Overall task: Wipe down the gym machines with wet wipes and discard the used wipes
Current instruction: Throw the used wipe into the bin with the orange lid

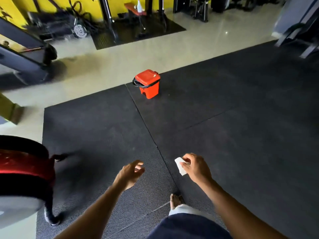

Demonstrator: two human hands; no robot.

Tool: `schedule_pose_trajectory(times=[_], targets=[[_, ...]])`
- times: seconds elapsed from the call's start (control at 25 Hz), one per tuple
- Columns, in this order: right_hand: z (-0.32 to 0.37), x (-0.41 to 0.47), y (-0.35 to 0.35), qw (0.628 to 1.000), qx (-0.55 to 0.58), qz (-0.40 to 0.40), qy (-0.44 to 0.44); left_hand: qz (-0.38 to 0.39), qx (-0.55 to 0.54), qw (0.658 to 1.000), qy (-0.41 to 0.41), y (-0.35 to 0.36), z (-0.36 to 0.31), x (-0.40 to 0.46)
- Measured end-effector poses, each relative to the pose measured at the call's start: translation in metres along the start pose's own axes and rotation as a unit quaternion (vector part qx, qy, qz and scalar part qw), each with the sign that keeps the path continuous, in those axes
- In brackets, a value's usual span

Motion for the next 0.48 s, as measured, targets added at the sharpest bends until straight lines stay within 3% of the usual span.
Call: schedule_pose_trajectory(times=[0.24, 0.48], targets=[[0.065, 0.190, 0.035, 0.993, -0.021, 0.099, -0.057, -0.059, -0.056, 0.994, -0.069, -0.110, 0.040, 0.126], [0.124, 0.364, 0.110, 0.989, -0.031, 0.115, -0.085, -0.074, -0.100, 0.987, -0.100, -0.178, 0.113, 0.258]])
Point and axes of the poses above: each hand's wrist, its own x-axis towards the middle knuckle, its own y-axis out of the palm, z = x × y, the point moved 3 cm from there along x, towards the middle knuckle, and after that the axes turned 14 degrees about x, right-handed, at the moved point
